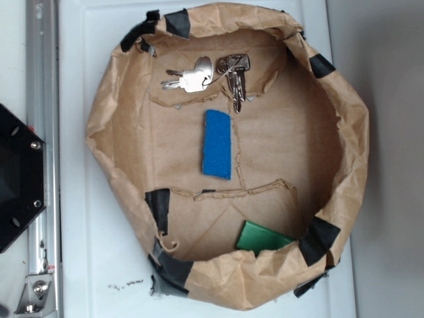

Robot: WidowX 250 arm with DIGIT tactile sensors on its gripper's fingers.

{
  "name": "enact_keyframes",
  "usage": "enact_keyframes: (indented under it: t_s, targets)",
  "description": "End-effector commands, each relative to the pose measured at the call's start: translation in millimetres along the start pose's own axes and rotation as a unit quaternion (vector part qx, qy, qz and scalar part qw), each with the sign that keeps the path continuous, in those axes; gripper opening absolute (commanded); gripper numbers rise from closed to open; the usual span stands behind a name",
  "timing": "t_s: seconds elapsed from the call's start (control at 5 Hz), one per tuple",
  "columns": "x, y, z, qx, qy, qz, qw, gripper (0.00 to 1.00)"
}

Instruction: Grab the silver keys.

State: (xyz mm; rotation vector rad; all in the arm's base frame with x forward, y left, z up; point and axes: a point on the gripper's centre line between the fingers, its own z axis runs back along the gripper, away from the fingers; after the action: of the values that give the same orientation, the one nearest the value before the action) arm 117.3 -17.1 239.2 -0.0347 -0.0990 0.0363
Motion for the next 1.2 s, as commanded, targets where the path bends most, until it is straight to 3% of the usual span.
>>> enact_keyframes:
  t_s: [0.0, 0.2, 0.4, 0.8, 1.0]
  targets:
    - [0.0, 0.0, 0.0, 0.0, 0.0, 0.0, 1.0, 1.0]
    - [47.8, -4.4, -23.0, 0.011, 0.01, 0.085, 0.996, 1.0]
    - [86.3, 0.1, -37.8, 0.027, -0.018, 0.126, 0.992, 1.0]
    - [114.8, 30.2, -60.0, 0.028, -0.094, 0.159, 0.982, 1.0]
    - [120.9, 39.4, -84.9, 0.047, -0.115, 0.161, 0.979, 1.0]
